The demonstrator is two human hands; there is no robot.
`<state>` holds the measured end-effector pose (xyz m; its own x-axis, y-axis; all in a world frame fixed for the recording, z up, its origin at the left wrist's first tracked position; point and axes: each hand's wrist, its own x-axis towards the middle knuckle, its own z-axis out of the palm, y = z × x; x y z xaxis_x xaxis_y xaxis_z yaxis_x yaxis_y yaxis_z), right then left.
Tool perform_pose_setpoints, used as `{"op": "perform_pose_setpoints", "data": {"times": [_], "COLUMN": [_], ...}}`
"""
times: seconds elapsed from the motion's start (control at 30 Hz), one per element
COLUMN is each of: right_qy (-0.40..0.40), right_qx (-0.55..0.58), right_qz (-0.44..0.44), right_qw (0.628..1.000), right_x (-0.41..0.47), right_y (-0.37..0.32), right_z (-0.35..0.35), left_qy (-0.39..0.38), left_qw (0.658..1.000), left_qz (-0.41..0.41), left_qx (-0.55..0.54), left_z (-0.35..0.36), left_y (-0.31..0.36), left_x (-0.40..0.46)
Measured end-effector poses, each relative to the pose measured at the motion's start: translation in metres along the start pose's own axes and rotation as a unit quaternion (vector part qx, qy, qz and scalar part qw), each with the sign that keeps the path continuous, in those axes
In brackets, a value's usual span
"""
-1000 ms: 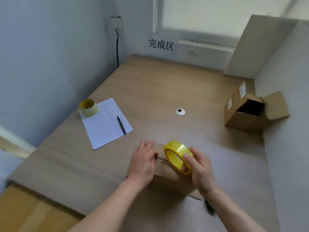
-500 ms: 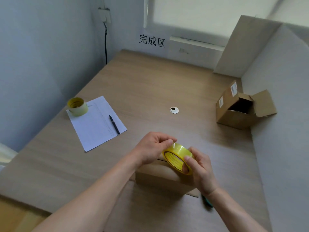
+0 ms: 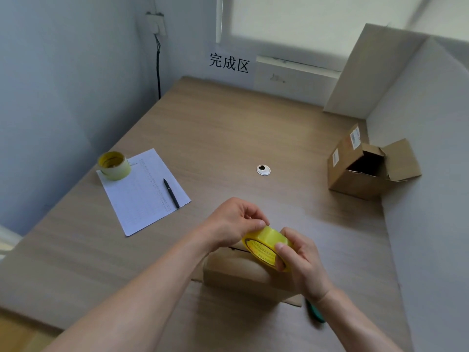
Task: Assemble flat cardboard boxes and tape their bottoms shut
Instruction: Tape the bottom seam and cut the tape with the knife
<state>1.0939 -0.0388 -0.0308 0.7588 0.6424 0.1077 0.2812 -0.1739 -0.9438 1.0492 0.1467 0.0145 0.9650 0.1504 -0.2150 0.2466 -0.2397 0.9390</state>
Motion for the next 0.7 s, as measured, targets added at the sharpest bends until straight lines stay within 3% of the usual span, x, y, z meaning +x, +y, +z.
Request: {"op": "perform_pose_setpoints", "data": {"times": [0.13,0.23,0.4,0.57,0.7], "right_qy": [0.001,0.02,0.03,0.151,0.116], "right_qx": [0.029,0.017,-0.032,-0.106,-0.125], "right_qz": [0.021,0.033,0.039,-0.022,-0.07], "right_qw": [0.999,0.999,0.998,0.983,0.983], "right_x": [0.009,0.008,0.003,0.005,0.003], "right_y": [0.002,0.012,0.028,0.026,0.026], "right_z": [-0.002,0.0,0.008,0.017,0.018], "left_qy": [0.146,0.21,0.264,0.273,0.291], "left_qw": [0.984,0.974,0.964,0.955,0.943], "left_qz": [0.082,0.079,-0.019,-0.064,-0.108], "left_qx": [0.061,0.028,-0.033,-0.096,-0.12], "left_z": [0.01,0.012,0.005,0.0,-0.007], "left_y": [-0.009,-0.022,-0.039,-0.049,-0.07], "left_x": [-0.005,-0.008,-0.012,-0.019,-0.033]}}
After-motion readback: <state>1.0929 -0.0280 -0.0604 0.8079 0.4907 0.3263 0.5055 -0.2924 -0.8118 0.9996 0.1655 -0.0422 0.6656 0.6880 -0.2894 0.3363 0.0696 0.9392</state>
